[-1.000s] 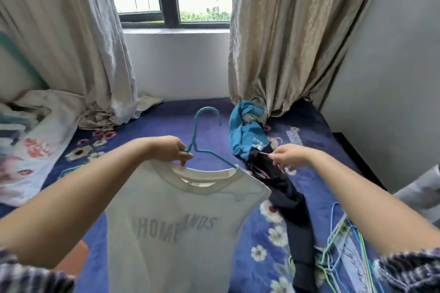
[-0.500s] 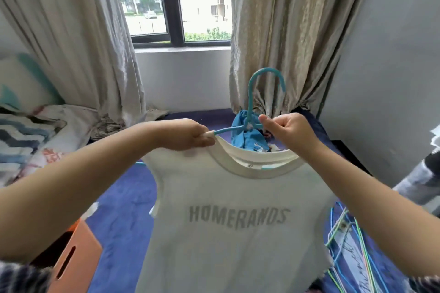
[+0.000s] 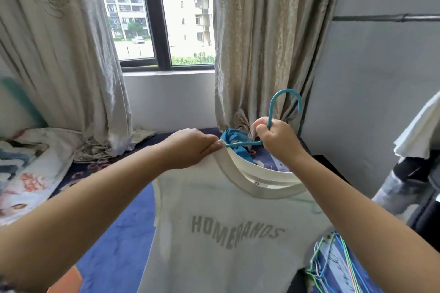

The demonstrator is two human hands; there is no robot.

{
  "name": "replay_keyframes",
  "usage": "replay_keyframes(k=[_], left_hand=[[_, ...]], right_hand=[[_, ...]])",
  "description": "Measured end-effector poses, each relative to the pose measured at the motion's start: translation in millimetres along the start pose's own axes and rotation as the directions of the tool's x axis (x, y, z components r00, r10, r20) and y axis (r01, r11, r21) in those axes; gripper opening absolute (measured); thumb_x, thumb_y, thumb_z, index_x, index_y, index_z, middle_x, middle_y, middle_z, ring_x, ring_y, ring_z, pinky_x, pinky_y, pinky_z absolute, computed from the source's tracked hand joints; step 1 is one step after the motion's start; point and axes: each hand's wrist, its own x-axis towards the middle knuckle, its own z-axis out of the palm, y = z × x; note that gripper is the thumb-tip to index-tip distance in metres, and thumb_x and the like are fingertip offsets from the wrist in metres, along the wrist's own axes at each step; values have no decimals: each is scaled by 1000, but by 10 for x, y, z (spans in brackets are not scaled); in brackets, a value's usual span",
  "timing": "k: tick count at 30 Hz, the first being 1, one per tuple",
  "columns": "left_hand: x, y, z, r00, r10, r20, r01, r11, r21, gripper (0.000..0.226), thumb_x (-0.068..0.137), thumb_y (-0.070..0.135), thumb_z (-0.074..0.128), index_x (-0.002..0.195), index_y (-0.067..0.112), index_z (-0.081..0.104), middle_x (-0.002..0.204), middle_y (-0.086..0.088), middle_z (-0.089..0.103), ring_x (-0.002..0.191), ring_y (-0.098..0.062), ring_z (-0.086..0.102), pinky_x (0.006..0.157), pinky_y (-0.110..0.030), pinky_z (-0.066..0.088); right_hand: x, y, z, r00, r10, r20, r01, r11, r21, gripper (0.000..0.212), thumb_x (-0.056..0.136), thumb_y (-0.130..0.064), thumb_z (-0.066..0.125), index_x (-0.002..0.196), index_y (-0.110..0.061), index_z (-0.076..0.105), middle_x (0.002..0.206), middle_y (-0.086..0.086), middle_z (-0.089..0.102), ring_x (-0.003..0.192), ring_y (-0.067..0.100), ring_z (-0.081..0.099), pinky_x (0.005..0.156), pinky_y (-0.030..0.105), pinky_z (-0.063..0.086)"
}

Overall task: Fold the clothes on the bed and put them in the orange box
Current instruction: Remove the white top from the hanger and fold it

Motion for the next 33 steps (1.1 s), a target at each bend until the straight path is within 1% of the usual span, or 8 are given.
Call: replay_keyframes(k=[4, 6, 13, 22, 24, 28, 31, 33], left_hand=[[-55, -255, -19, 987, -123, -106, 112, 988, -105, 37, 99, 30, 33, 84, 3, 54, 62, -6, 45, 65, -27, 37, 62, -29, 25], [-101, -381, -6, 976, -180, -122, 146, 959, -244, 35, 99, 27, 36, 77, 3, 51, 58, 0, 43, 64, -27, 40, 62, -29, 29], [-70, -481, 44, 958, -279, -68, 216, 856, -469, 33, 99, 26, 35, 76, 17, 56, 76, -2, 56, 67, -16, 46, 62, -12, 39], [-18, -440, 164, 928, -372, -9, 270, 689, -673, 22, 99, 29, 38, 98, 22, 59, 89, -1, 59, 82, -16, 53, 77, -27, 43], [-8, -427, 210, 926, -377, -10, 259, 655, -710, 22, 99, 29, 39, 95, 21, 59, 82, 2, 60, 75, -13, 53, 74, -27, 44], [12, -320, 297, 903, -425, -56, 218, 566, -795, 18, 99, 24, 40, 97, 21, 57, 73, 12, 55, 64, -3, 51, 54, -7, 42], [10, -286, 348, 892, -451, -7, 239, 485, -841, 21, 100, 24, 38, 96, 17, 58, 66, 8, 52, 49, 3, 49, 46, -8, 39], [-20, -351, 428, 880, -475, 30, 288, 480, -828, 22, 100, 25, 39, 99, 15, 59, 66, 7, 51, 53, -3, 47, 47, -9, 39]], right_hand=[[-9, 263, -256, 971, 221, -89, -195, 953, 232, 30, 89, -17, 39, 89, -4, 67, 32, -10, 39, 37, 4, 40, 44, 15, 34], [-70, 329, -370, 956, 286, -64, -252, 912, 325, 30, 94, -2, 34, 100, 5, 63, 35, -7, 33, 25, 3, 31, 32, 10, 24], [-240, 417, -371, 923, 381, -59, -308, 821, 481, 32, 94, 1, 31, 102, 2, 62, 28, -10, 24, 23, 3, 23, 29, 11, 21], [-401, 634, -274, 864, 484, -139, -342, 768, 542, 34, 92, -3, 34, 79, -11, 64, 56, 0, 29, 24, 3, 30, 29, 11, 22], [-428, 690, -269, 847, 503, -174, -334, 757, 561, 36, 92, -4, 34, 73, -15, 62, 58, 1, 31, 25, 1, 33, 29, 10, 23], [-484, 791, -225, 792, 565, -231, -312, 700, 642, 35, 91, -3, 36, 69, -14, 62, 50, 0, 32, 24, 2, 31, 28, 11, 22], [-520, 864, -177, 714, 681, -163, -342, 543, 767, 30, 89, -7, 36, 69, -11, 57, 40, 0, 29, 21, 1, 23, 30, 7, 17], [-505, 955, -246, 623, 782, -6, -279, 229, 933, 30, 89, -12, 28, 67, -9, 48, 28, -3, 22, 19, 6, 15, 37, 2, 16]])
